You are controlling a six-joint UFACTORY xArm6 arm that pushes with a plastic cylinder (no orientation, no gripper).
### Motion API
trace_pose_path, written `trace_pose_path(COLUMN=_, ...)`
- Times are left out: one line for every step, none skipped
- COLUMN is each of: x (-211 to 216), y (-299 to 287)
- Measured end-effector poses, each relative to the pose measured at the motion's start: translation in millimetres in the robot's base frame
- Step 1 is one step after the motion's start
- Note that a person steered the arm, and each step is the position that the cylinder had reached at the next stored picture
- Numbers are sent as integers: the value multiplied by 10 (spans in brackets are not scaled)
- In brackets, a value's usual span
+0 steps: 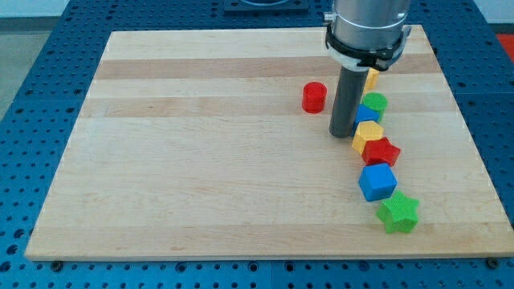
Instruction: Move blue triangle closer to blue cube
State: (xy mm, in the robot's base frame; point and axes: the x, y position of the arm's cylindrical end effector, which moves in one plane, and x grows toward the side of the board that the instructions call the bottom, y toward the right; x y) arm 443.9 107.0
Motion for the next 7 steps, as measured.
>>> trace_pose_path(x=152, y=-3)
trace_pose_path(x=109, y=-3)
trace_pose_path(x=-131, y=-3)
trace_pose_path(x=-358, y=-3)
trace_pose_path(x=-575, y=-3)
trace_pose_path(x=-639, y=-2)
trace_pose_path(x=-639, y=145)
